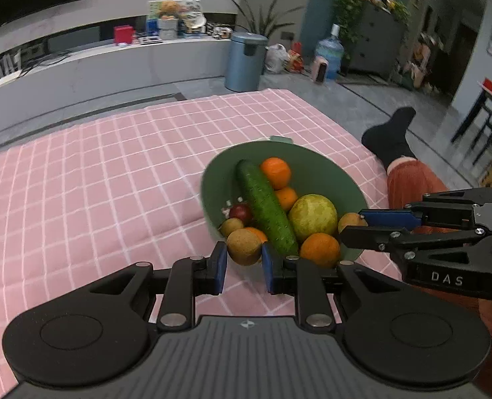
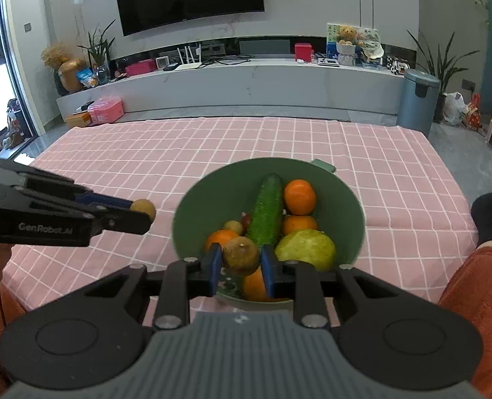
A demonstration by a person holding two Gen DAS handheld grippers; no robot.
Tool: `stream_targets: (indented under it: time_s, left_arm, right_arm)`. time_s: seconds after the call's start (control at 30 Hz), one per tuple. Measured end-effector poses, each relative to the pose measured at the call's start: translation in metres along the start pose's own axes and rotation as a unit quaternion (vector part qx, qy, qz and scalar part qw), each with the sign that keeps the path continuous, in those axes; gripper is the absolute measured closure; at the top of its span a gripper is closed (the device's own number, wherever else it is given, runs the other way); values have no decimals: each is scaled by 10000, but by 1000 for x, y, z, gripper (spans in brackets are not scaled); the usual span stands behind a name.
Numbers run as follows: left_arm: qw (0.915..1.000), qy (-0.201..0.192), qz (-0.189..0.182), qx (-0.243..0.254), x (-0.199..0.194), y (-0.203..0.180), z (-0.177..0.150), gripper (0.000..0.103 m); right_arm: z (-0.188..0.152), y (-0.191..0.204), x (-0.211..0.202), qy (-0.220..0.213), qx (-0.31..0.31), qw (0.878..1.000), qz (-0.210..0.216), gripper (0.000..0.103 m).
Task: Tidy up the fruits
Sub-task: 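Lower both kiwis into the green colander and open both tools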
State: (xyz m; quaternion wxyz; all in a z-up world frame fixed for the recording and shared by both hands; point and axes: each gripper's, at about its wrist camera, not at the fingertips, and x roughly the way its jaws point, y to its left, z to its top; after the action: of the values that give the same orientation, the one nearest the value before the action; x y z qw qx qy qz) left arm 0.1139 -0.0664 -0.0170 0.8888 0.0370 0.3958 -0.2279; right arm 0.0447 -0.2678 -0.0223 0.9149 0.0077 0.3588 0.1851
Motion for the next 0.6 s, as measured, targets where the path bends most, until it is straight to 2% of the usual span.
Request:
stream_targets:
  time_s: [0.33,0.6]
  left_arm:
    - [9958,431,148,800,50,-21,21,78]
    - [9918,774,218,993,81,-17,24,78]
  right_arm:
    - [4,-13,19,37,-48,10000,25,82]
    - [10,-17,34,2,-162,9996,-211,82]
